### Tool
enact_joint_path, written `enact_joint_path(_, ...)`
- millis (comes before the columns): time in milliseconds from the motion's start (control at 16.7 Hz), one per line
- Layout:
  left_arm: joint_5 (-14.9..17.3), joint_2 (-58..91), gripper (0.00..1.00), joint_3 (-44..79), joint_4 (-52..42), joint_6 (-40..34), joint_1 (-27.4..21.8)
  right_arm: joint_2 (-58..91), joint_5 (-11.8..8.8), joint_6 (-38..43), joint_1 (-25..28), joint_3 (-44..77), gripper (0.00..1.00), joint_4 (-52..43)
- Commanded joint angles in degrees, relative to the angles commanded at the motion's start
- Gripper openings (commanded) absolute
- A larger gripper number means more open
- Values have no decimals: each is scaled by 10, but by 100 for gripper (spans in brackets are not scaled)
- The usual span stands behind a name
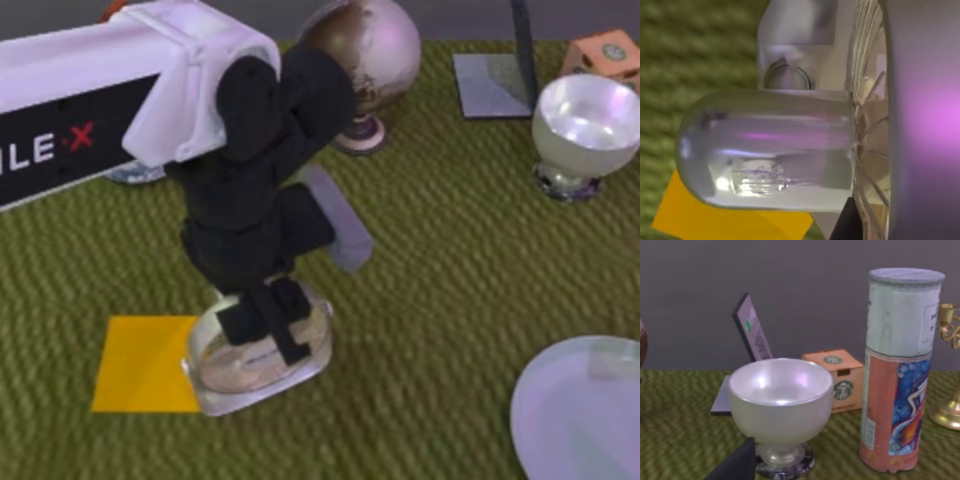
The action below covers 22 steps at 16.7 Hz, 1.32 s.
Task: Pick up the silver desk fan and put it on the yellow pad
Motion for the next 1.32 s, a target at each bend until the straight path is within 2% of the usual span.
enact_joint_path(240, 0, 0, 0, 10, -10, 1, 0, 0, 0, 0, 0, 0, 100, 0)
enact_joint_path(660, 0, -3, 0, 107, -110, -1, 10, 0, 0, 0, 0, 0, 100, 0)
enact_joint_path(960, 0, -2, 0, 108, -111, 1, 8, 0, 0, 0, 0, 0, 100, 0)
enact_joint_path(1140, 0, -15, 0, 91, -109, 40, 23, 0, 0, 0, 0, 0, 100, 0)
enact_joint_path(1320, 2, -44, 0, 58, -102, 126, 58, 0, 0, 0, 0, 0, 100, 0)
